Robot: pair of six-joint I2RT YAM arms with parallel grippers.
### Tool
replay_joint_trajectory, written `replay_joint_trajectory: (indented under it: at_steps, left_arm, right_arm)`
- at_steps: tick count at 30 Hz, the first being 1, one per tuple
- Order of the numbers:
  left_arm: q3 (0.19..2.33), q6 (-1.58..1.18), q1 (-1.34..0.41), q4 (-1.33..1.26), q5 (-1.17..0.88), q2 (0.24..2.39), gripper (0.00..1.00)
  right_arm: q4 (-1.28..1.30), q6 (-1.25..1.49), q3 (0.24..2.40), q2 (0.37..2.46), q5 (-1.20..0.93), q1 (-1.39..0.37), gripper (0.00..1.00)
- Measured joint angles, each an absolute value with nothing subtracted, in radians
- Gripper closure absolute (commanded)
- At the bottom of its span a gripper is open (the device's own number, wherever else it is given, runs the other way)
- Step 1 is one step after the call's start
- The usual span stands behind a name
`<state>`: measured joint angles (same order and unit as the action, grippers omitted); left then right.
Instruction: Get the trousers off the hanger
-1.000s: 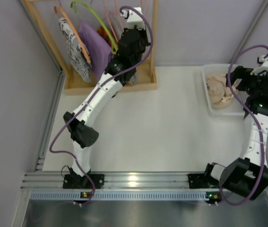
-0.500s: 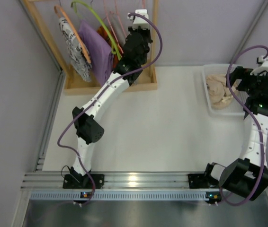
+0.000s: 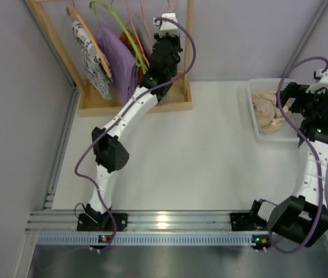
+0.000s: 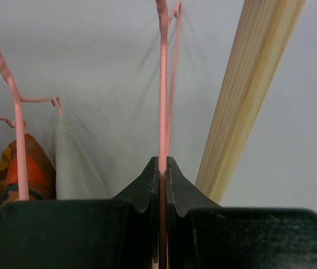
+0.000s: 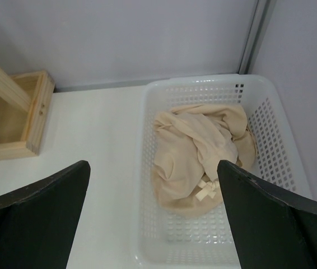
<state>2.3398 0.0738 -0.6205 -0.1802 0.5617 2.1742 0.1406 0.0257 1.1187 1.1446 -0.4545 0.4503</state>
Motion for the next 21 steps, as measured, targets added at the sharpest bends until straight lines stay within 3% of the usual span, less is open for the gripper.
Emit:
replay_joint_trajectory:
  at_steps: [8, 13, 21]
  left_arm:
    - [2.337, 0.045, -0.591, -0.131, 0.566, 2.175, 1.0]
    - [2.201, -0.01, -0.588, -0.065, 0.556, 2.088, 1.0]
    - [2.196, -0.066, -0.583, 0.078, 0.486, 1.99, 1.0]
  right_arm:
    - [0.144, 0.026, 1.119, 1.142, -0.454, 0.45, 0.01]
    - [0.148, 0.006, 1.11, 1.132, -0.455, 0.45, 0.01]
    - [0.151, 0.001, 1.104, 1.13, -0.461, 0.45, 0.01]
